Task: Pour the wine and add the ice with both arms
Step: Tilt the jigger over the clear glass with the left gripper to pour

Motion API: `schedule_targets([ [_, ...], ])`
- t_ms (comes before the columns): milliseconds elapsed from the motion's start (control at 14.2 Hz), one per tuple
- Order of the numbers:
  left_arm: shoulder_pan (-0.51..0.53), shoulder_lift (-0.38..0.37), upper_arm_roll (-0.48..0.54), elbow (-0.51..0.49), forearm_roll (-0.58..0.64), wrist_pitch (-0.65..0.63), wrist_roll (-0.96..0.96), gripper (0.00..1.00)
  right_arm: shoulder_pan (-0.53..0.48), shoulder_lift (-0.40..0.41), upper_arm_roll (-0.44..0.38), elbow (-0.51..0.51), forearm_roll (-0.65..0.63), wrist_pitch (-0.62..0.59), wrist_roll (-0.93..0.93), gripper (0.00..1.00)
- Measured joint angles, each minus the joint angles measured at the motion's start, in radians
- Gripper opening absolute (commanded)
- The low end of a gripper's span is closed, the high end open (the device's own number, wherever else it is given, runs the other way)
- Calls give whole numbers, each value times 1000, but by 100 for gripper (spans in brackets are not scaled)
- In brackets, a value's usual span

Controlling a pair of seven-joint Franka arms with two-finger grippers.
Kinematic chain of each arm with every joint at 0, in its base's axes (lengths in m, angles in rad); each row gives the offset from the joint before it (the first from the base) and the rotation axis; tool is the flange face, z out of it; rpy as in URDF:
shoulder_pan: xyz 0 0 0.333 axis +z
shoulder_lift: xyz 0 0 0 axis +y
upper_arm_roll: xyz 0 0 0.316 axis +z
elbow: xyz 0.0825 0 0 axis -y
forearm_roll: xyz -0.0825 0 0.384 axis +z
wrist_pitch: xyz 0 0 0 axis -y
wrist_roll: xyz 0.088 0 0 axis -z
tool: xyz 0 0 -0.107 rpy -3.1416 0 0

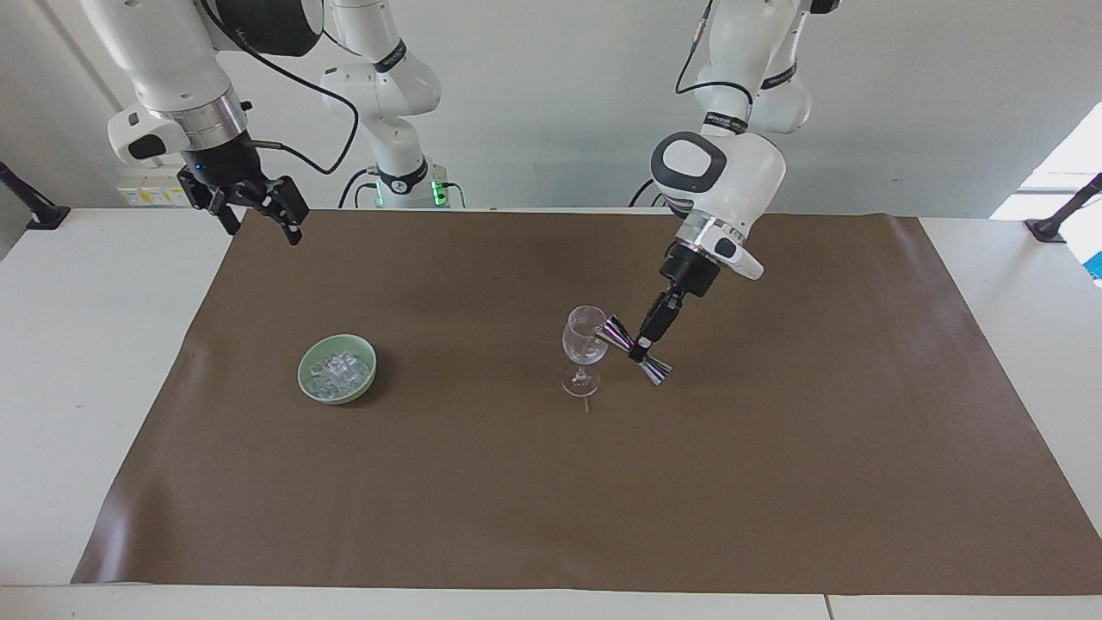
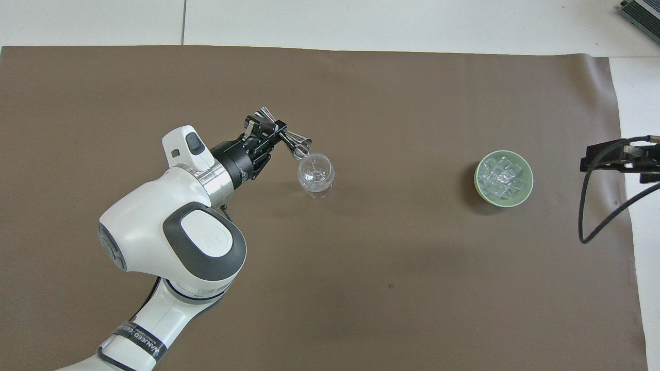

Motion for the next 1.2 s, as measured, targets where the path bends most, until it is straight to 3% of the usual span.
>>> schedule_targets([
  [1201, -63, -1, -2, 0, 0, 112, 241, 0, 0, 0, 0, 0, 0, 0, 0, 100],
])
